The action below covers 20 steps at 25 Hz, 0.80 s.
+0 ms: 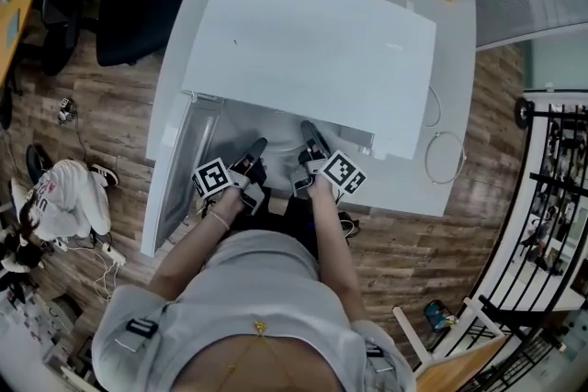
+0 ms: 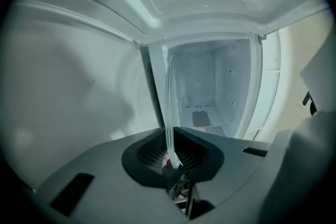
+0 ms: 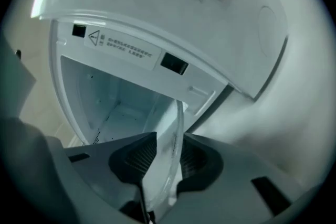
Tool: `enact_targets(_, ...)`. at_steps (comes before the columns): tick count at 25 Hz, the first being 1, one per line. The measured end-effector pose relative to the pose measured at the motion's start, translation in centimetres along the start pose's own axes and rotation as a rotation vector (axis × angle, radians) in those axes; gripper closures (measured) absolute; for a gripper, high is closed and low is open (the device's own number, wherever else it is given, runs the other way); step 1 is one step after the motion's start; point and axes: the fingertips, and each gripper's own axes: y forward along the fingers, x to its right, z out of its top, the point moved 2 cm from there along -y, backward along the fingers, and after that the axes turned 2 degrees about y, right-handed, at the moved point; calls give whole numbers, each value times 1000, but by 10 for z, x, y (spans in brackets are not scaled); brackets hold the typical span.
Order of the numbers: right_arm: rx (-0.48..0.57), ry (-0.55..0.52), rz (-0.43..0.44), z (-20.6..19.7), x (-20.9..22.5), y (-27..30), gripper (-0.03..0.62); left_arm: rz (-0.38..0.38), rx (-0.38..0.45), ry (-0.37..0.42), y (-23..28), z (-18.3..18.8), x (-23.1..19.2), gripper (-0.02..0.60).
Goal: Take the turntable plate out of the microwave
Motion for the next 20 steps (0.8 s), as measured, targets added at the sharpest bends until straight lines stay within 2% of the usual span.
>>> enact_targets(6,-7,134,88,1,-2,1,537,-28,-7,-25,-1,-4,-2,522)
enact_targets(10,-4,152,82,1,-1,-1,540,-4,-28,54,0,1,-5,508)
enact_targets(12,-5,158,82,1,0,-1,540,27,12,71,0,14,-10,394)
enact_targets(13,-8,162,83,1,0,-1,540,43,39,80,0,23,-11,360)
enact_targets(17,-26,164,82,0,0,-1,540,50,106,167,7,49,-7,347)
enact_targets(20,-27,158,79,0,0,-2,540,31,173,190,17,64,-2,348)
